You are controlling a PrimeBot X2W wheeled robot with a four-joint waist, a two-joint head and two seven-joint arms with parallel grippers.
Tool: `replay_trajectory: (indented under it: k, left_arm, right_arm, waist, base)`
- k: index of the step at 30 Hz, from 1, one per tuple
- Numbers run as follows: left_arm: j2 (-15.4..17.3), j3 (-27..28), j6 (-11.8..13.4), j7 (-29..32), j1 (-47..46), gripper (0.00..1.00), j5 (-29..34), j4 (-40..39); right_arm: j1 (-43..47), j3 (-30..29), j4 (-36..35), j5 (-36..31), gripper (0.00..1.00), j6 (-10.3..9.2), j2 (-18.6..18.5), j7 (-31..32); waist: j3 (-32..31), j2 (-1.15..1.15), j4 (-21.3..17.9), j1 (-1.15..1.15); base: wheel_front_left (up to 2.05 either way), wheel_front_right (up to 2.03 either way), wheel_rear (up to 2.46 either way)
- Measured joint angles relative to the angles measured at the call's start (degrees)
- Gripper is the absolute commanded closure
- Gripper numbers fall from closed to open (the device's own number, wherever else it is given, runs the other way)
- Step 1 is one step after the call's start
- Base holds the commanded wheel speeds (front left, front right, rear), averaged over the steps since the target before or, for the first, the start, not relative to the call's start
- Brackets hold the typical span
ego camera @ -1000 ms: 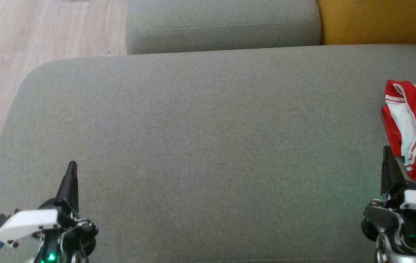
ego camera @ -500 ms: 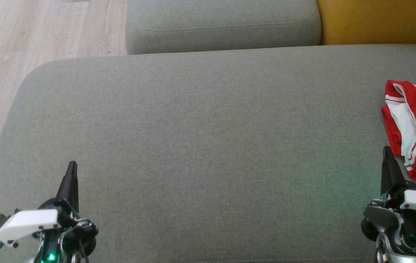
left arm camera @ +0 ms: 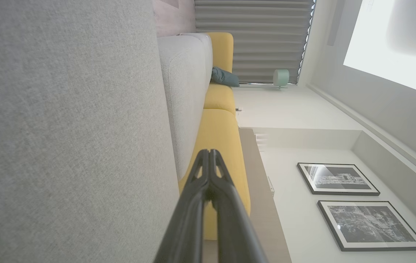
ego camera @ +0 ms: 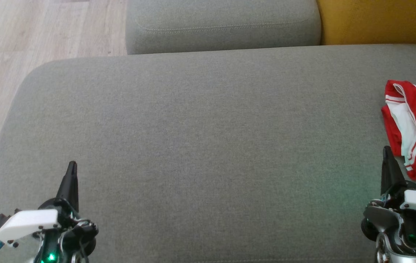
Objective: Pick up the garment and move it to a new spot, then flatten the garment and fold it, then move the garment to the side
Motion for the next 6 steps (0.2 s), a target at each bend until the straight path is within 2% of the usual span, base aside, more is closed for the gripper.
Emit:
replay_trajectory:
  k: [6]
  left_arm:
    - [0.0, 0.0, 0.0, 0.0, 0.0, 1.00, 0.0, 0.0]
  right_arm:
    - [0.0, 0.0, 0.0, 0.0, 1.00, 0.00, 0.0, 0.0]
  waist:
    - [0.0, 0.00, 0.0, 0.00]
  base:
    - [0.00, 0.00, 0.00]
